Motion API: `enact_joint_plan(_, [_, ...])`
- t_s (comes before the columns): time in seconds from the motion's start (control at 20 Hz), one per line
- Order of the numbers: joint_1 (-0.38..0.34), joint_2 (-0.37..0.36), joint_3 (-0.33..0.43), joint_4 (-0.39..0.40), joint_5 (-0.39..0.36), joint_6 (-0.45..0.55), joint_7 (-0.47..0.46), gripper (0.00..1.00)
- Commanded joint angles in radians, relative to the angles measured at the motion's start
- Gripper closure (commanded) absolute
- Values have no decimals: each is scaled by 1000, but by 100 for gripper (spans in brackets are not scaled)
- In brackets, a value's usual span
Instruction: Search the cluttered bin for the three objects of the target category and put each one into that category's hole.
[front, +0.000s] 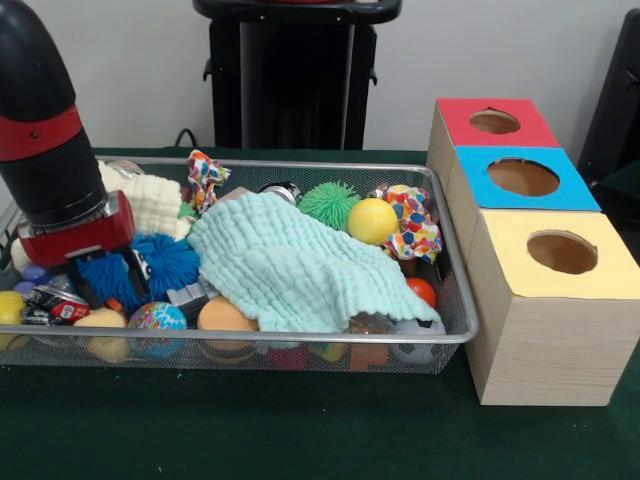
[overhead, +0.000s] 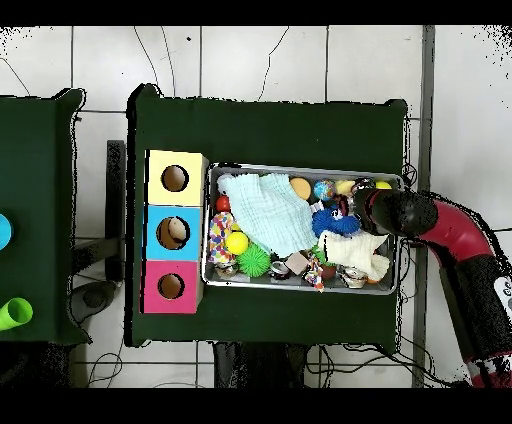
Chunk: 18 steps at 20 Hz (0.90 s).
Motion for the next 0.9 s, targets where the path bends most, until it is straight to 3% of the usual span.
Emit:
enact_joint_plan(0.05, [1, -5, -47, -122, -66, -134, 10, 0])
enact_joint_plan(0.3, [-24, 49, -6, -143, -38, -112, -48, 0])
enact_joint_plan(0.55, [-26, -16, -7, -95, -15, -58, -40, 0])
enact_joint_plan(0.9, [-38, -52, 8, -51, 20, -24, -38, 0])
